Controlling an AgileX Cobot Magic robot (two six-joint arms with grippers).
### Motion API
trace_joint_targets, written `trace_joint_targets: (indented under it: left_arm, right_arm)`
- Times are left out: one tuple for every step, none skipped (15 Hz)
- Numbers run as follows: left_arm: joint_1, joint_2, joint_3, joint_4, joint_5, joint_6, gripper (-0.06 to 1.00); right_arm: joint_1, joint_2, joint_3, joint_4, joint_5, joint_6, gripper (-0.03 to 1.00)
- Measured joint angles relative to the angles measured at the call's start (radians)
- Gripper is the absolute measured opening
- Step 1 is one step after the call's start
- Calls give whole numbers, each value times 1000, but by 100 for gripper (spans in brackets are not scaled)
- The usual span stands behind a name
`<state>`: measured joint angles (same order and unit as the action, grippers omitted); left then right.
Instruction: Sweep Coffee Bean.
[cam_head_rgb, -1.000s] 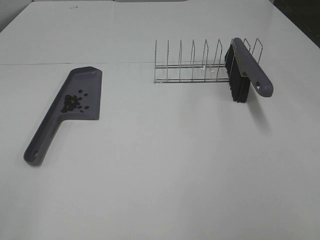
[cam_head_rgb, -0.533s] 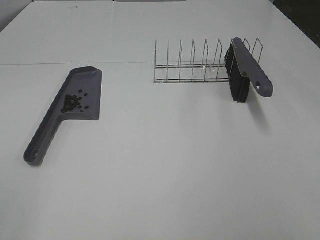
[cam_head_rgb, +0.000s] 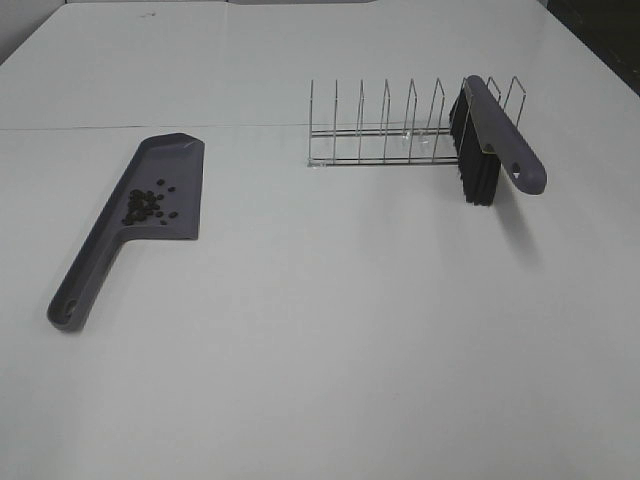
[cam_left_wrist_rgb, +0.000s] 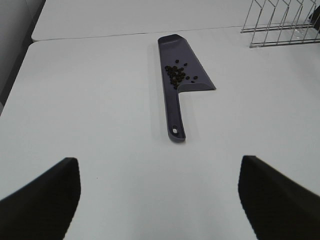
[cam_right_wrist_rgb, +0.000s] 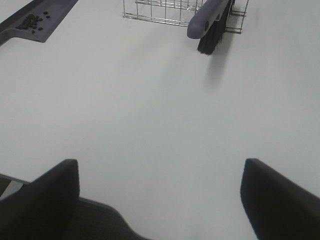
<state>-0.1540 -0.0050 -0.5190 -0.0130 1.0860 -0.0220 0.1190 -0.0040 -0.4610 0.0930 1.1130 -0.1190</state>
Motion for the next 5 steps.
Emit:
trace_joint_targets:
  left_arm:
    - [0,0,0,0,0,0,77]
    - [0,0,0,0,0,0,77]
    - [0,0,0,0,0,0,77]
    - [0,0,0,0,0,0,77]
    - [0,0,0,0,0,0,77]
  right_arm:
    - [0,0,0,-1,0,0,74]
    - [0,0,0,-1,0,0,74]
    - [0,0,0,-1,0,0,74]
    - [0,0,0,-1,0,0,74]
    - [0,0,0,-1,0,0,74]
